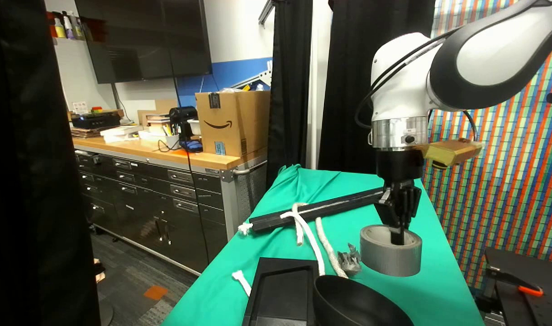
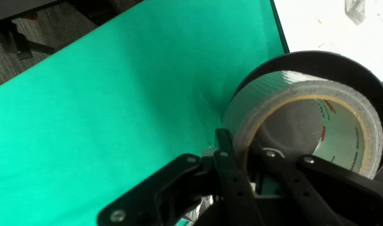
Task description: Put the masking tape in the bowl
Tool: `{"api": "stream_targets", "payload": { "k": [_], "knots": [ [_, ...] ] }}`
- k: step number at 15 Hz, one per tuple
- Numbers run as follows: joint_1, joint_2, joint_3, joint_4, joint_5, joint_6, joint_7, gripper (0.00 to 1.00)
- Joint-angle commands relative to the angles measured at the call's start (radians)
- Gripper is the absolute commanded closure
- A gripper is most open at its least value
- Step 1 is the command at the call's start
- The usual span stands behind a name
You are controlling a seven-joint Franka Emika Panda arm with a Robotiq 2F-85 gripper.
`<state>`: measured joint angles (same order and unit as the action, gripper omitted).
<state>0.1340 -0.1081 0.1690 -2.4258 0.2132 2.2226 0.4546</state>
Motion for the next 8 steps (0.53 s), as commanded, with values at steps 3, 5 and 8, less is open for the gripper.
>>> {"api": "stream_targets", "payload": {
  "k": [3, 5, 8],
  "knots": [
    [0.043, 0.016, 0.042, 0.001, 0.057, 0.051, 0.038, 0.87],
    [0.058, 0.031, 0.053, 0.005, 0.086, 0.079, 0.032, 0.87],
    [0.076, 0.057, 0.068, 0.012, 0.120, 0.138, 0.024, 0.87]
  ]
}}
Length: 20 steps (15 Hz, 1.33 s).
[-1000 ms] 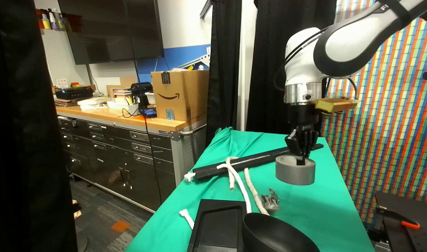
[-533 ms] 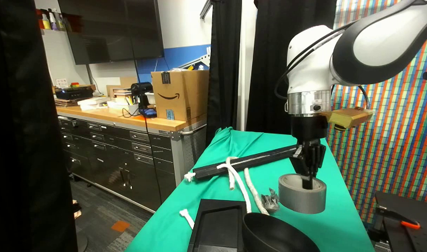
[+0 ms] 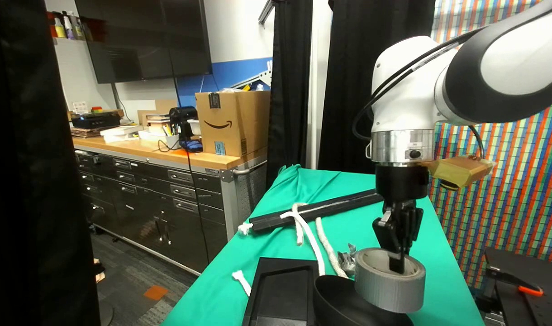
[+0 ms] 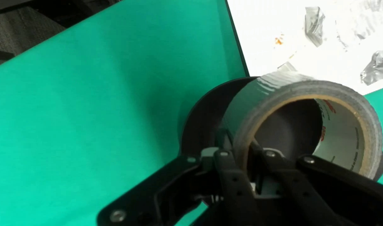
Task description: Put the masking tape in the bowl
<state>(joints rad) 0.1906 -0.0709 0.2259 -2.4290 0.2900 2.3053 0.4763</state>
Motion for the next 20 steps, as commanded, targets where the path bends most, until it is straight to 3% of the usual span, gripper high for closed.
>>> {"api": "stream_targets", "payload": {
  "k": [1, 10, 11, 12, 14, 15, 17, 20],
  "knots": [
    [0.025, 0.027, 0.014, 0.016, 0.052, 0.072, 0.001, 0.87],
    [0.031, 0.066, 0.010, 0.023, 0.067, 0.131, -0.009, 0.89],
    [0.030, 0.068, 0.008, 0.027, 0.061, 0.119, -0.003, 0.61],
    [0.029, 0.070, 0.007, 0.027, 0.059, 0.119, -0.006, 0.60],
    [0.029, 0.071, 0.006, 0.026, 0.052, 0.118, -0.004, 0.45],
    [0.030, 0.069, 0.006, 0.008, 0.047, 0.116, 0.000, 0.63],
    [0.030, 0.069, 0.006, 0.010, 0.047, 0.116, -0.001, 0.47],
    [0.030, 0.069, 0.006, 0.012, 0.047, 0.116, -0.001, 0.44]
  ]
}}
